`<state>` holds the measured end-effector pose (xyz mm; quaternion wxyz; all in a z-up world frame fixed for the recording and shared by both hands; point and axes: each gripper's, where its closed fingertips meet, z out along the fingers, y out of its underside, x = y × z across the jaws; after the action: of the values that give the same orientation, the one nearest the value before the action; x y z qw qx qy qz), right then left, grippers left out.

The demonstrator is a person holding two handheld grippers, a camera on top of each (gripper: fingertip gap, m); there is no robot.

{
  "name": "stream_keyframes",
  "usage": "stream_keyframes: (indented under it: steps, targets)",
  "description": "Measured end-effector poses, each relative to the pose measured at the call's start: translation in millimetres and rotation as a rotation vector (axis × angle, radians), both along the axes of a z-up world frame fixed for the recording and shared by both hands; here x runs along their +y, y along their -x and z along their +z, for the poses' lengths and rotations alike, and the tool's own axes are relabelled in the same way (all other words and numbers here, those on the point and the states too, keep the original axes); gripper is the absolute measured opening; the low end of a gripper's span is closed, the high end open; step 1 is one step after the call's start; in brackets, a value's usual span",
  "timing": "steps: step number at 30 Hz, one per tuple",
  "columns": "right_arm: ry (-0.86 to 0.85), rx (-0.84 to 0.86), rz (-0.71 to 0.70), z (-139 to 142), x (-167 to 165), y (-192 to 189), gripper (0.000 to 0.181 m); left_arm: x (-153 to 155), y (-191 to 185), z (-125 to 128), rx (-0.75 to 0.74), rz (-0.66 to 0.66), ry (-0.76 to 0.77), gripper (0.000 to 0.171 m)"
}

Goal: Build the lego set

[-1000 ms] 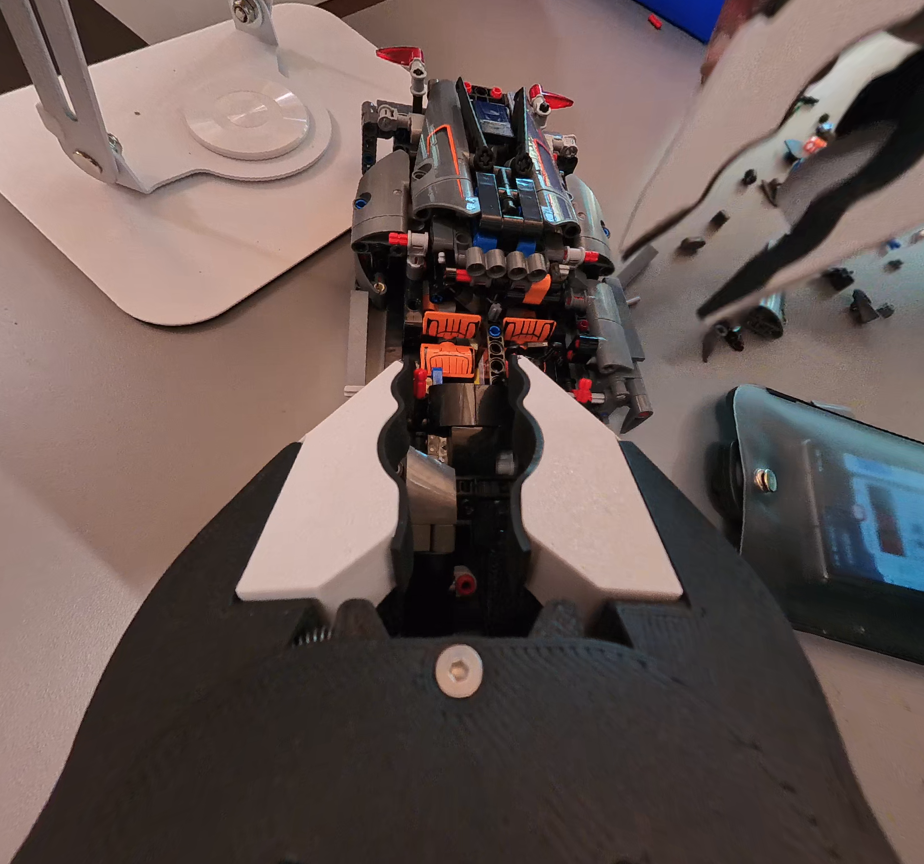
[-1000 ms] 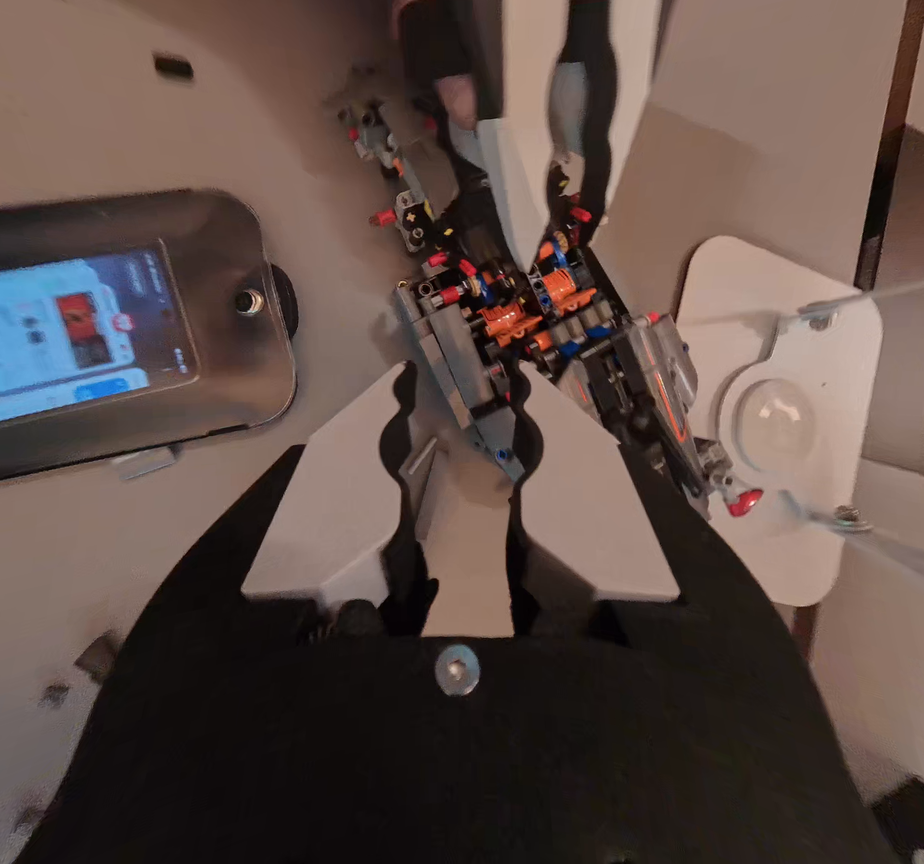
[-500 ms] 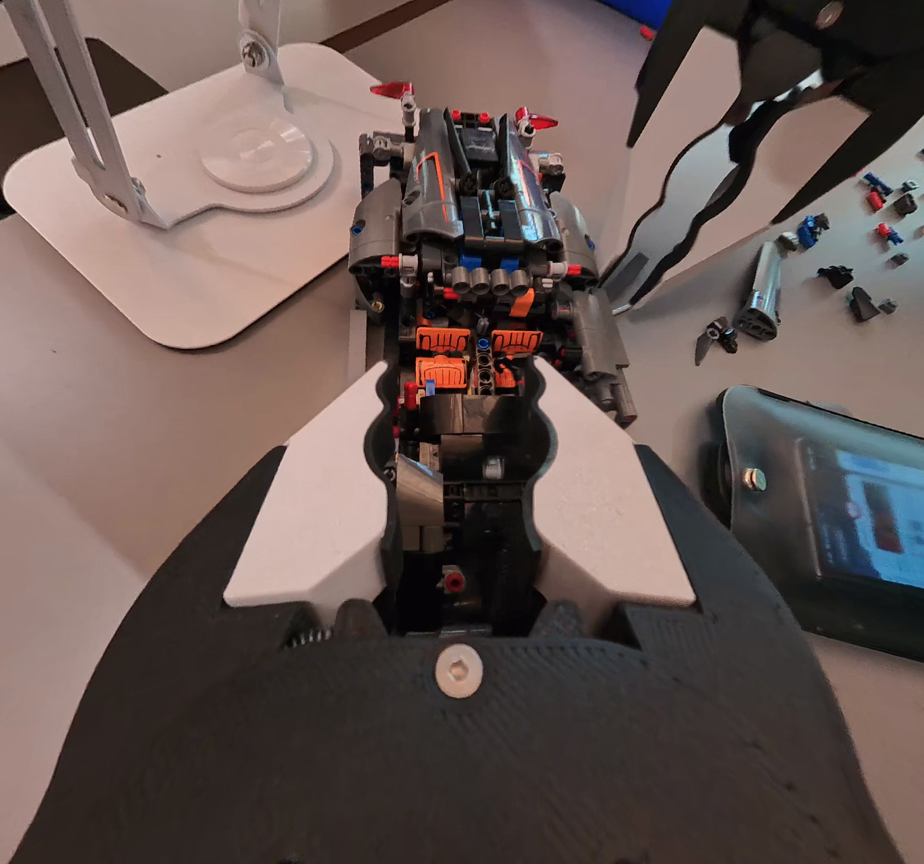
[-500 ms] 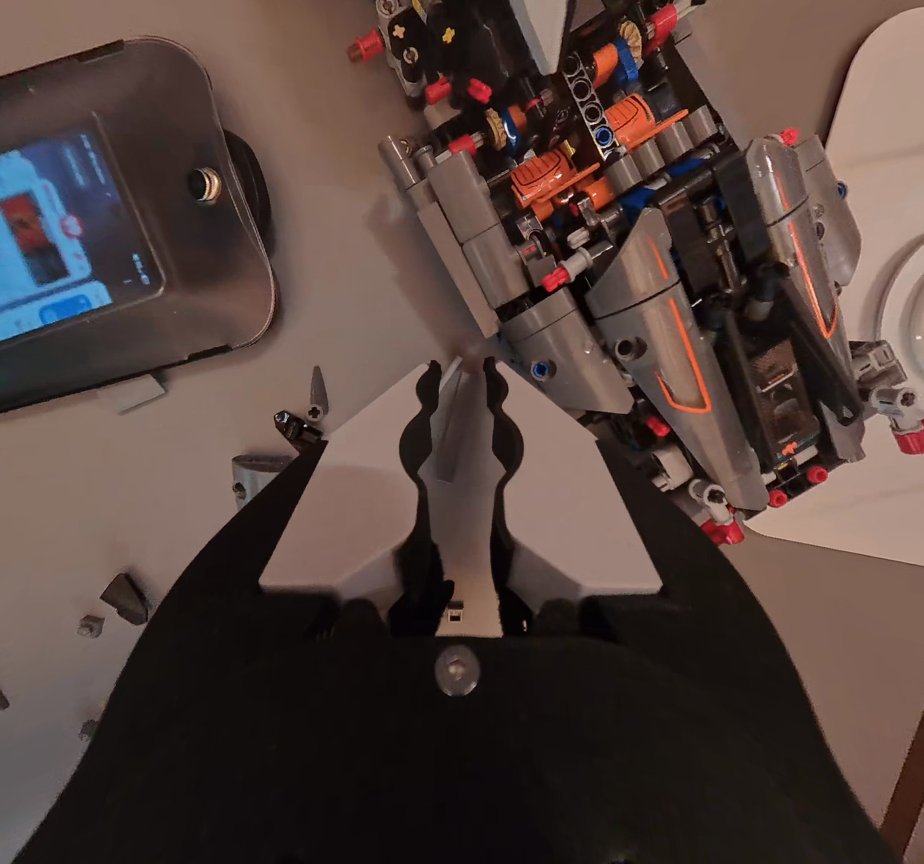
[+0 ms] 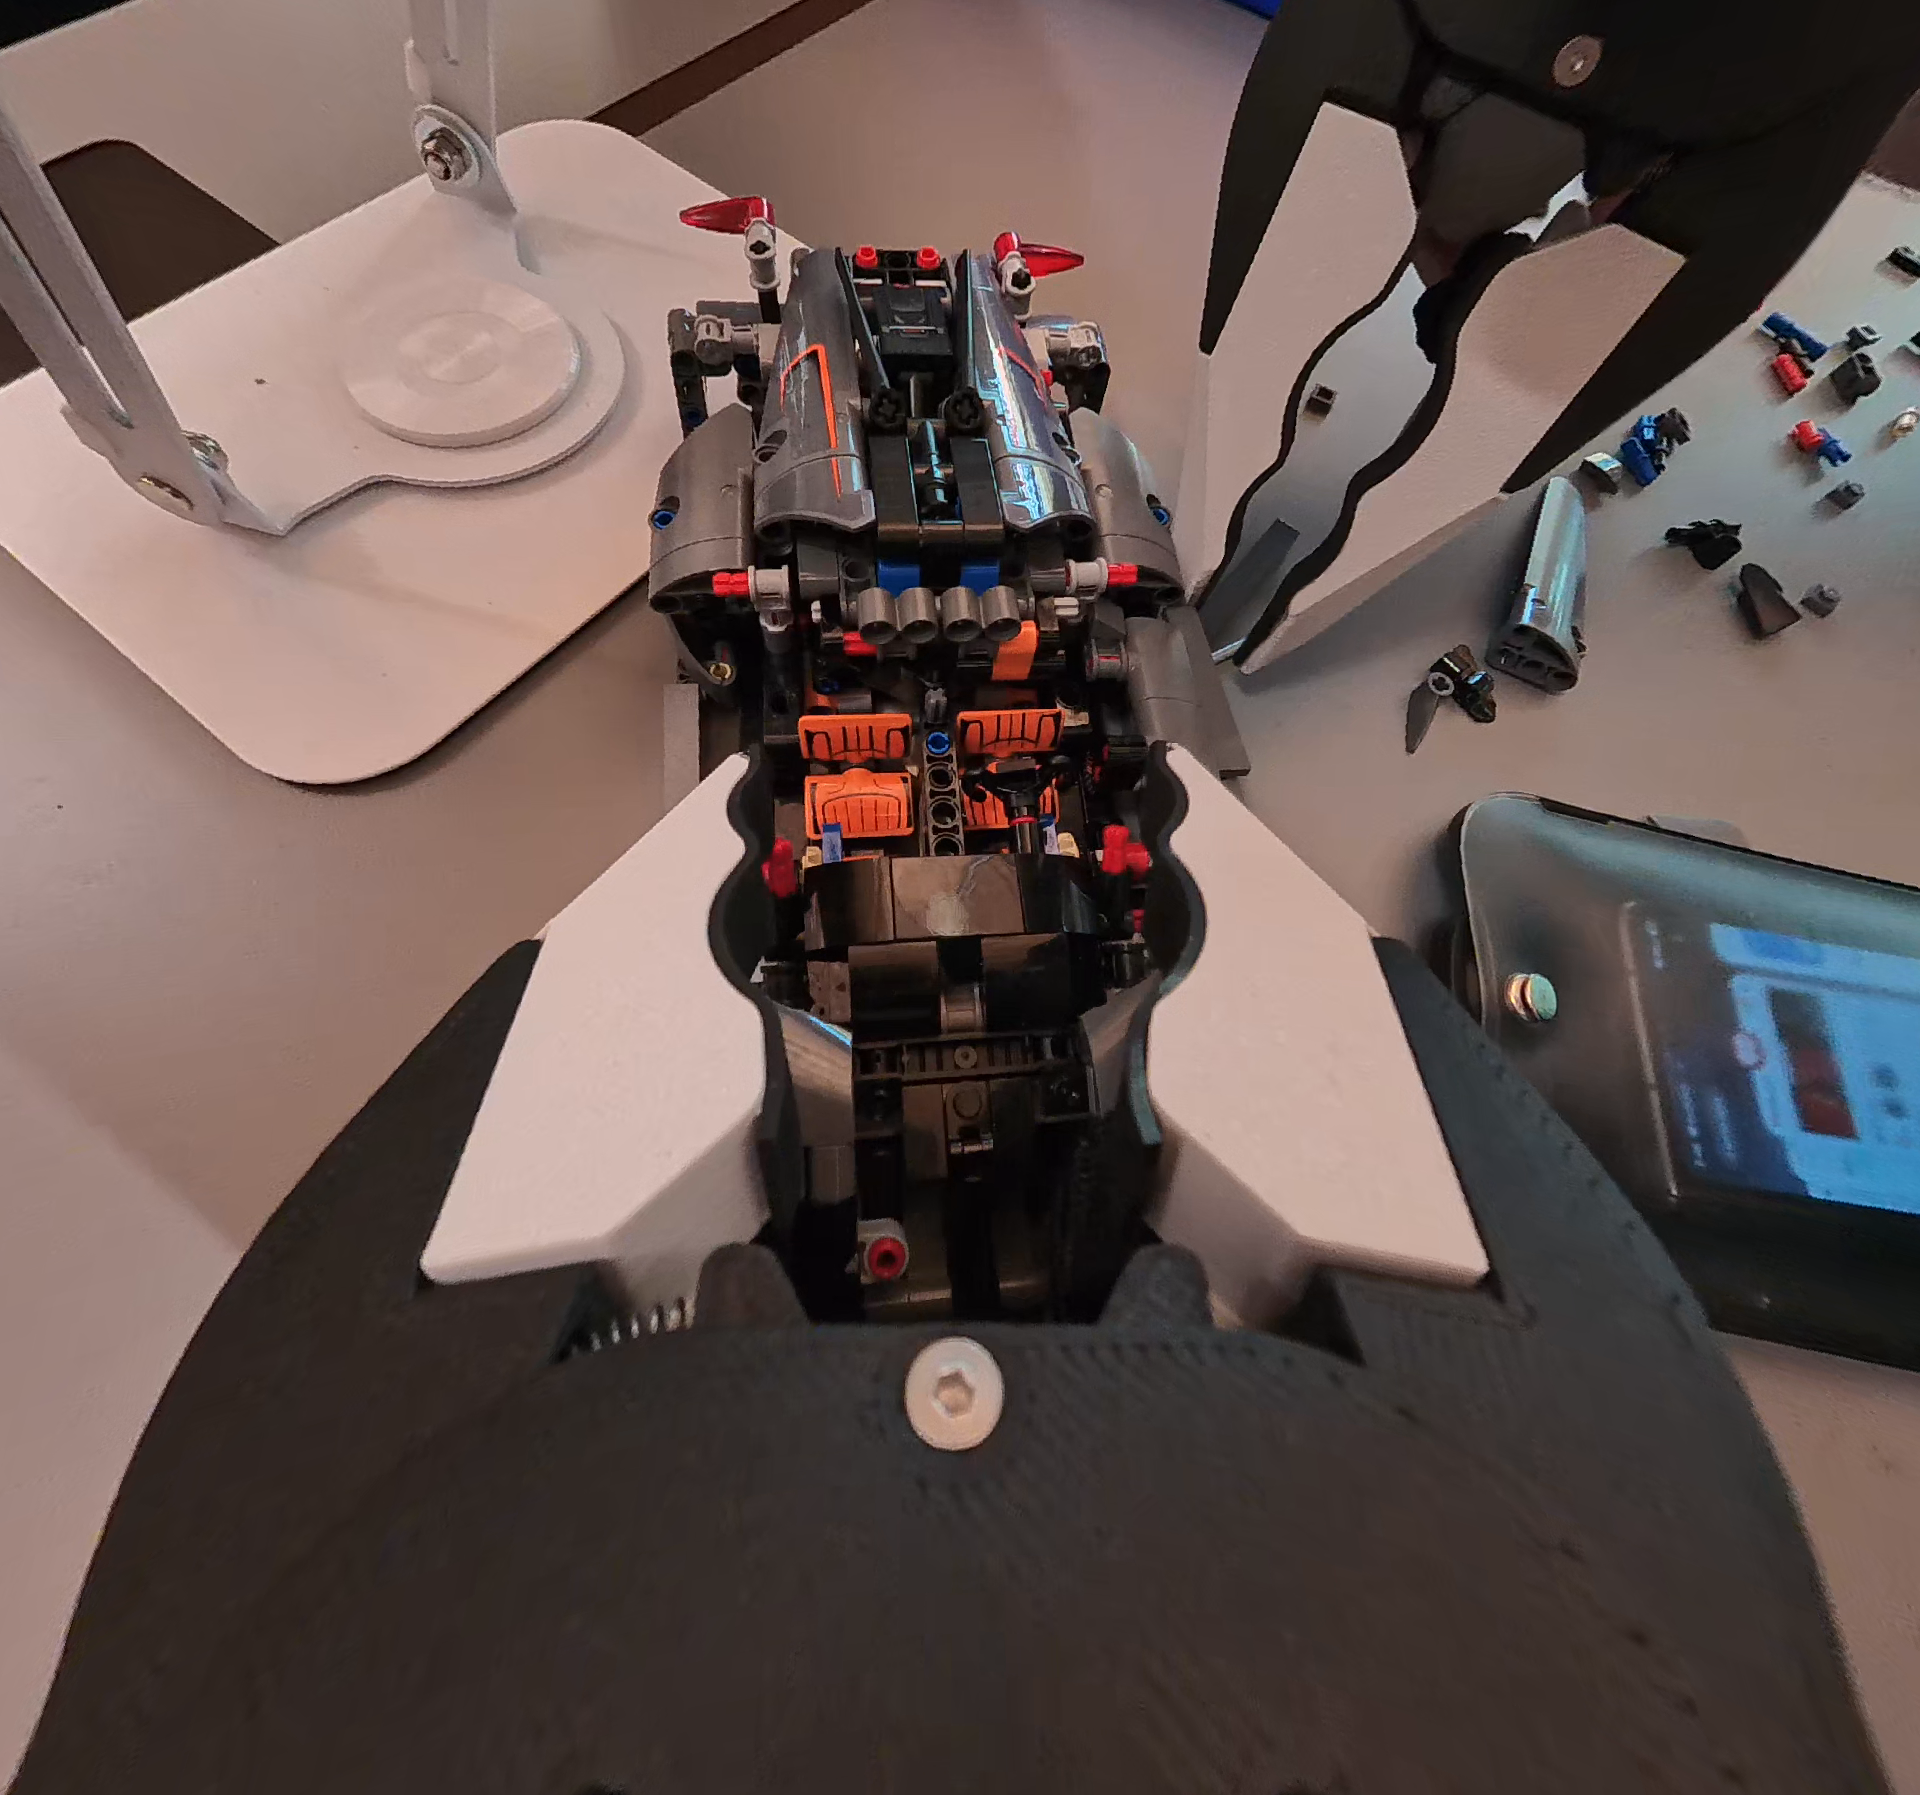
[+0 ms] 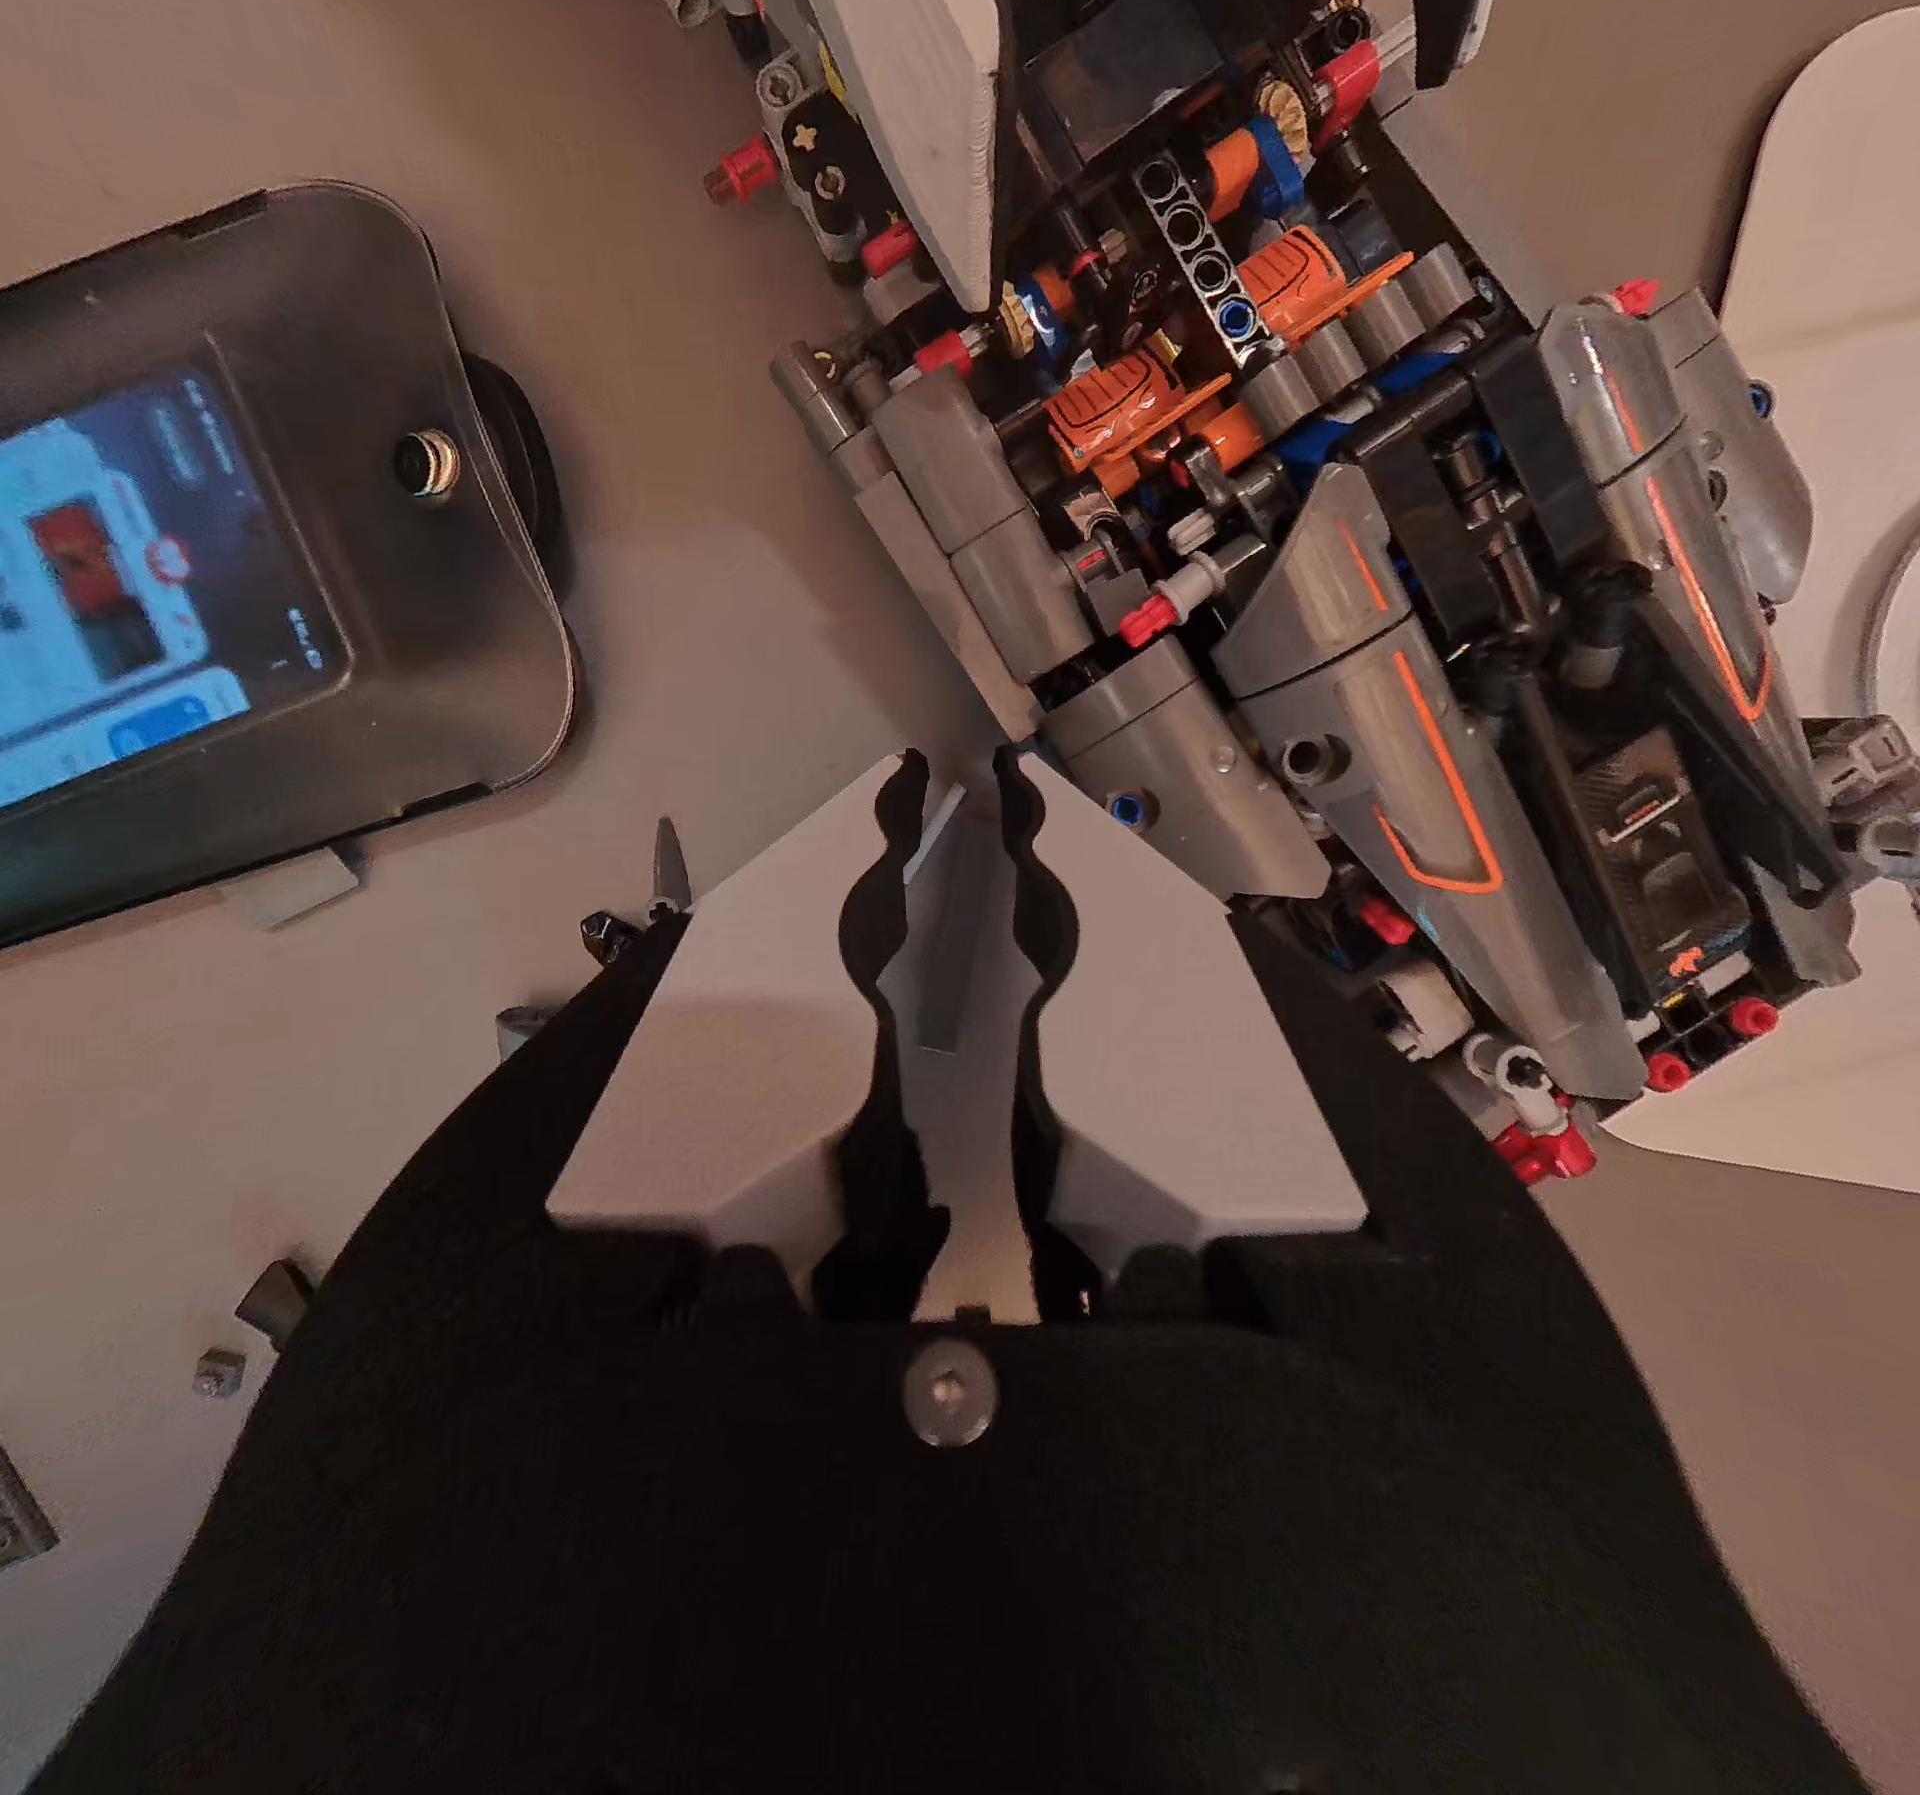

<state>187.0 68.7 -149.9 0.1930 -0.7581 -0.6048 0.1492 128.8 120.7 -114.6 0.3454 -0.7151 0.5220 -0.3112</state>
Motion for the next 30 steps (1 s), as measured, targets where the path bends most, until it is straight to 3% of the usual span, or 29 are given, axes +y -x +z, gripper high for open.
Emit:
stream_keyframes:
  steps: [30]
  targets:
    - [0.025,0.033,-0.006,0.4,-0.8,2.3,0.014,0.5,0.8,0.1,-0.058,-0.003,0.068,0.066]
